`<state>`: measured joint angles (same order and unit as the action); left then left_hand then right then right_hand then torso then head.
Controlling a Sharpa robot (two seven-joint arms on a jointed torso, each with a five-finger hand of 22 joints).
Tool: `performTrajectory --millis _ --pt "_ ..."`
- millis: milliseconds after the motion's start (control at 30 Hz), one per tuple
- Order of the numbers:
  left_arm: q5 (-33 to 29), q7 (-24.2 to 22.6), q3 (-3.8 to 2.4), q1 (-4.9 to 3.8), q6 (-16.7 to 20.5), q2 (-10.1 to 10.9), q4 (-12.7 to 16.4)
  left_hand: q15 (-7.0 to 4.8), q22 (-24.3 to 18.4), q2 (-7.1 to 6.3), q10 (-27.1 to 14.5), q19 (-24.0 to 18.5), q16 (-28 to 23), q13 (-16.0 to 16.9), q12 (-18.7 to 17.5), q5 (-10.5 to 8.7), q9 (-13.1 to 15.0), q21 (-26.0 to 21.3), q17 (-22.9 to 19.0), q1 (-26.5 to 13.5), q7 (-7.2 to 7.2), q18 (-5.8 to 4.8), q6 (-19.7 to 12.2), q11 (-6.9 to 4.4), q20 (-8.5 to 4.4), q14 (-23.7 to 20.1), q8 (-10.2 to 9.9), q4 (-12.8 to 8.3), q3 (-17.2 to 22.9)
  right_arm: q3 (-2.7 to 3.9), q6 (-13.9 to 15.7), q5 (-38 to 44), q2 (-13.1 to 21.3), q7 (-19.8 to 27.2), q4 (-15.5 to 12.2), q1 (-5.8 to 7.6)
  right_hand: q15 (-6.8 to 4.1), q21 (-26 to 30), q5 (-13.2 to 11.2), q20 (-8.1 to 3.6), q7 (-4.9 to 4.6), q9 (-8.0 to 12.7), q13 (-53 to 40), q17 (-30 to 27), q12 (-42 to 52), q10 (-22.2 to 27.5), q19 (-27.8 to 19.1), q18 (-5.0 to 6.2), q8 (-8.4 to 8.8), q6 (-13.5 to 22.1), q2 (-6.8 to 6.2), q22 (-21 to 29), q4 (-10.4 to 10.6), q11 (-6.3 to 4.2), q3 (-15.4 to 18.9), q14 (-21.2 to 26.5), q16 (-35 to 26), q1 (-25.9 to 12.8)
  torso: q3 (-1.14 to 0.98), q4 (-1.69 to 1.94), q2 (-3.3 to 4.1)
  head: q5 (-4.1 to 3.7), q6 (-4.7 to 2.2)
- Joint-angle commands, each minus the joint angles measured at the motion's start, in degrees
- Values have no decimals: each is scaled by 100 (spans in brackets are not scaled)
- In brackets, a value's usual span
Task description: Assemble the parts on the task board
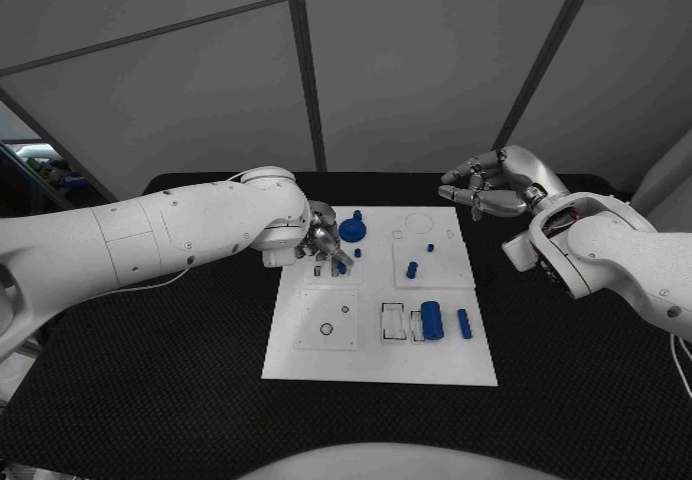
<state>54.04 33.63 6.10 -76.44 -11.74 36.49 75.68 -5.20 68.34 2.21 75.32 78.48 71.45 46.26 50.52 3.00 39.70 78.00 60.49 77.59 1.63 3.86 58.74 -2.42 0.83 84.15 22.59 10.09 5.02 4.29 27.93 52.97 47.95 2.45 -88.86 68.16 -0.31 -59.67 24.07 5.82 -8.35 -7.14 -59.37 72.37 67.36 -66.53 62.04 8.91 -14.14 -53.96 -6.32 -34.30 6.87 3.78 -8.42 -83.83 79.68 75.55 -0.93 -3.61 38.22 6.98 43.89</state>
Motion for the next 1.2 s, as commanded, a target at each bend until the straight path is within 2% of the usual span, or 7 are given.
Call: performTrajectory --millis 33,67,100,167,433,933,1200 --pt "-59 -66 9 7 37 8 1 -40 -9 6 -46 -44 7 -30 -48 41 -7 -40 -11 196 -9 82 -54 -8 6 11 -53 -83 300 5 -19 32 -10 -7 6 9 -32 24 29 -21 -1 -9 -5 -3 -25 16 -18 84 -33 31 4 6 23 -25 -22 -105 -26 73 0 1 -1 -2 4" --pt "-100 -75 9 7 61 16 4 -8 4 -164 -38 -46 12 -72 -87 16 11 -51 -16 142 76 88 -45 17 -7 9 -101 -88 917 5 -21 33 -12 -9 10 9 -32 24 30 -21 -1 -9 -6 -3 -24 15 -18 84 -34 31 4 7 24 -24 -22 -105 -26 73 -1 0 -1 -1 3" --pt "-138 -82 9 7 78 24 8 -15 2 -214 -28 -48 13 -75 -86 41 20 -55 -15 181 19 80 -56 1 15 9 -108 -141 1058 5 -23 33 -13 -11 13 9 -32 26 40 -21 -2 -10 -11 -1 -19 9 -17 84 -38 35 1 8 26 -24 -23 -106 -25 73 -1 -1 -1 1 3" --pt "-213 -92 9 8 117 44 19 -24 24 -495 4 -42 22 -102 -94 32 99 -60 -17 -11 43 73 -66 7 44 11 -102 -211 1783 5 -27 33 -17 -14 19 9 -32 26 40 -21 -2 -10 -11 -1 -19 9 -17 84 -38 35 1 8 26 -24 -23 -106 -25 73 1 0 -2 3 2" --pt "-578 -109 9 9 416 209 150 -5 78 -935 98 -22 42 -138 -63 52 407 -74 -25 -706 31 80 -60 10 36 16 50 -538 3233 5 -45 33 -21 -29 49 9 -31 37 46 -22 -3 -10 -4 -13 -23 13 -24 87 -41 39 -2 26 30 -23 -22 -103 -33 69 1 11 0 16 -3" --pt "-363 -15 13 29 1154 580 590 -36 252 -1117 223 74 61 -72 58 135 638 4 -21 -1052 -3 49 -55 -13 18 22 187 -894 3845 5 -79 33 -28 -44 99 8 -31 47 49 -22 -4 -11 9 -21 -32 23 -32 90 -43 42 -4 43 34 -22 -21 -101 -39 66 -5 0 -2 56 -8" --pt "132 -22 15 145 1479 641 808 -55 352 -1211 310 136 68 7 161 293 718 60 -20 -1178 -20 30 -25 -34 -1 24 236 -1006 4048 4 -92 33 -28 -40 111 8 -29 57 58 -21 -7 -13 11 -32 -32 24 -34 90 -52 54 -15 51 48 -19 -16 -97 -48 52 -1 7 -3 84 1"
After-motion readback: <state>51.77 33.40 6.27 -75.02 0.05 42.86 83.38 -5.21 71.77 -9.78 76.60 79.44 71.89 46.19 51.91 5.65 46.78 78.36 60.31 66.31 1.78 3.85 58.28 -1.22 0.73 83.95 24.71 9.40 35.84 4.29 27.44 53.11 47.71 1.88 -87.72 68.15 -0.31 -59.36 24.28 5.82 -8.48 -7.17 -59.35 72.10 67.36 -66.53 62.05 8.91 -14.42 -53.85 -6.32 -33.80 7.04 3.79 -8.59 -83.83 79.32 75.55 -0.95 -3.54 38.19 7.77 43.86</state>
